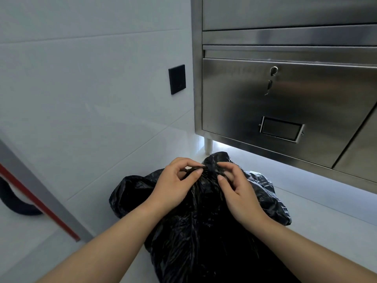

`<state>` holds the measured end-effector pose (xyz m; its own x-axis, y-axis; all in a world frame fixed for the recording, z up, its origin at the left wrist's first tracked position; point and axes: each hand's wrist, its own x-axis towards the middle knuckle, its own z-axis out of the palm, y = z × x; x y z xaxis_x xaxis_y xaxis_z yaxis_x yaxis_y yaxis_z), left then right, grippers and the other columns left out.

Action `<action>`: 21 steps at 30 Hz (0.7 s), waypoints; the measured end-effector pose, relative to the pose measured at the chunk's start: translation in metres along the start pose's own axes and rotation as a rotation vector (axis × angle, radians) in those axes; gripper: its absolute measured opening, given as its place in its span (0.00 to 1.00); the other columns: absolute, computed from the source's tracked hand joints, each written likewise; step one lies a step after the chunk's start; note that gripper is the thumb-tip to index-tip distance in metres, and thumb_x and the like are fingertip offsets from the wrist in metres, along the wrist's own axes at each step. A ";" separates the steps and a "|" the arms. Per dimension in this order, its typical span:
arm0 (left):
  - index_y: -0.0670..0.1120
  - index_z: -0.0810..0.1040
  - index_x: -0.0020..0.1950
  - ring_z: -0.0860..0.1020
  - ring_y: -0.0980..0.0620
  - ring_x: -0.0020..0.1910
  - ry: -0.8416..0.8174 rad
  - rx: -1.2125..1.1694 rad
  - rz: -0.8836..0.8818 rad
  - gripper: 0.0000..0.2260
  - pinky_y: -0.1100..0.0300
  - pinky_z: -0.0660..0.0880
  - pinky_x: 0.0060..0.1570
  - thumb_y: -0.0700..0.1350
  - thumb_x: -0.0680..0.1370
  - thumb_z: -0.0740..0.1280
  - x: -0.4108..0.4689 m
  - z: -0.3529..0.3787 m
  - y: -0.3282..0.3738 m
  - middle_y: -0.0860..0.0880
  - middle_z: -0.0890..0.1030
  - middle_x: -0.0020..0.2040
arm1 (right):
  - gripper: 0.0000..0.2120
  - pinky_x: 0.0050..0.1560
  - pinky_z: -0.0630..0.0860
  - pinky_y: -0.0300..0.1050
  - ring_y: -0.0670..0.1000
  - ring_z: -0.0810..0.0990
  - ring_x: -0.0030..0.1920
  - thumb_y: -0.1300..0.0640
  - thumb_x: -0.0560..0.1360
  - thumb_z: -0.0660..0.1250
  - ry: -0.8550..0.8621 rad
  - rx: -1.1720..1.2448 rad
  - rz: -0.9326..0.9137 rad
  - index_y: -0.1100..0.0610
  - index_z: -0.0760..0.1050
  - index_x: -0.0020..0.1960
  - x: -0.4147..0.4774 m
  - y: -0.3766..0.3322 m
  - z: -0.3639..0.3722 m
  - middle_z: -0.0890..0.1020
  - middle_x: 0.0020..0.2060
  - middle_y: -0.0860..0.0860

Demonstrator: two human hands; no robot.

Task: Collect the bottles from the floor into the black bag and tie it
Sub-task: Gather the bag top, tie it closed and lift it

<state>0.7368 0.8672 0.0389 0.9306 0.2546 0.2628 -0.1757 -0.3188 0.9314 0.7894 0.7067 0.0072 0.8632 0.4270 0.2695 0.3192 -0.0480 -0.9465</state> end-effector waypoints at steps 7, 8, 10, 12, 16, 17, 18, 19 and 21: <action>0.58 0.81 0.48 0.81 0.57 0.44 -0.045 -0.036 -0.017 0.09 0.67 0.76 0.47 0.43 0.73 0.70 -0.002 0.001 0.004 0.57 0.82 0.49 | 0.08 0.51 0.72 0.37 0.41 0.79 0.50 0.58 0.76 0.64 -0.101 -0.029 -0.033 0.45 0.71 0.51 -0.003 0.004 0.005 0.82 0.46 0.41; 0.59 0.79 0.51 0.81 0.56 0.45 -0.051 -0.022 -0.030 0.11 0.68 0.75 0.48 0.44 0.74 0.70 -0.002 0.001 0.003 0.56 0.82 0.50 | 0.08 0.51 0.71 0.35 0.41 0.78 0.50 0.58 0.77 0.64 -0.104 -0.031 -0.036 0.45 0.71 0.50 -0.003 0.004 0.005 0.81 0.46 0.40; 0.61 0.76 0.56 0.80 0.58 0.51 -0.076 -0.008 -0.079 0.14 0.68 0.73 0.54 0.46 0.74 0.70 -0.003 0.002 -0.001 0.55 0.80 0.52 | 0.07 0.52 0.71 0.36 0.41 0.78 0.51 0.59 0.77 0.63 -0.108 -0.023 -0.036 0.46 0.72 0.50 -0.003 0.003 0.005 0.81 0.46 0.41; 0.58 0.76 0.58 0.78 0.62 0.55 -0.114 0.022 -0.106 0.13 0.66 0.72 0.59 0.47 0.74 0.69 -0.002 0.002 -0.003 0.56 0.81 0.54 | 0.07 0.51 0.71 0.34 0.41 0.79 0.50 0.59 0.77 0.62 -0.112 0.004 -0.032 0.47 0.74 0.50 -0.003 0.001 0.004 0.81 0.45 0.40; 0.52 0.82 0.49 0.81 0.60 0.49 -0.130 0.111 -0.082 0.06 0.61 0.75 0.55 0.49 0.72 0.72 -0.003 0.002 -0.004 0.56 0.85 0.46 | 0.07 0.47 0.72 0.33 0.42 0.78 0.44 0.50 0.75 0.61 -0.115 0.063 -0.017 0.48 0.76 0.47 -0.002 -0.008 0.002 0.81 0.40 0.43; 0.52 0.83 0.47 0.81 0.61 0.48 -0.115 0.123 -0.078 0.06 0.64 0.75 0.54 0.49 0.71 0.73 -0.003 0.003 -0.004 0.57 0.85 0.45 | 0.08 0.48 0.72 0.35 0.44 0.78 0.44 0.48 0.74 0.61 -0.119 0.066 -0.018 0.49 0.77 0.46 -0.002 -0.009 0.002 0.81 0.40 0.45; 0.53 0.83 0.45 0.81 0.62 0.47 -0.095 0.137 -0.070 0.06 0.68 0.74 0.52 0.49 0.70 0.74 -0.003 0.003 -0.004 0.58 0.85 0.44 | 0.08 0.48 0.73 0.37 0.45 0.79 0.44 0.47 0.74 0.62 -0.119 0.062 -0.019 0.49 0.77 0.46 -0.001 -0.010 0.001 0.81 0.40 0.46; 0.53 0.83 0.45 0.81 0.64 0.46 -0.072 0.155 -0.064 0.06 0.70 0.74 0.50 0.49 0.69 0.75 -0.003 0.004 -0.004 0.58 0.85 0.43 | 0.06 0.49 0.74 0.39 0.46 0.79 0.45 0.47 0.74 0.65 -0.114 0.053 -0.019 0.49 0.77 0.46 -0.001 -0.011 0.001 0.82 0.40 0.46; 0.52 0.83 0.44 0.81 0.65 0.45 -0.041 0.189 -0.067 0.07 0.69 0.75 0.51 0.48 0.68 0.75 -0.003 0.006 -0.004 0.58 0.85 0.42 | 0.03 0.50 0.75 0.42 0.46 0.80 0.45 0.49 0.72 0.70 -0.088 0.025 -0.013 0.46 0.78 0.45 -0.001 -0.011 0.003 0.82 0.40 0.47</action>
<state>0.7363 0.8626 0.0330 0.9513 0.2444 0.1879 -0.0536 -0.4689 0.8816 0.7840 0.7095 0.0169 0.8209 0.5052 0.2662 0.3195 -0.0201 -0.9474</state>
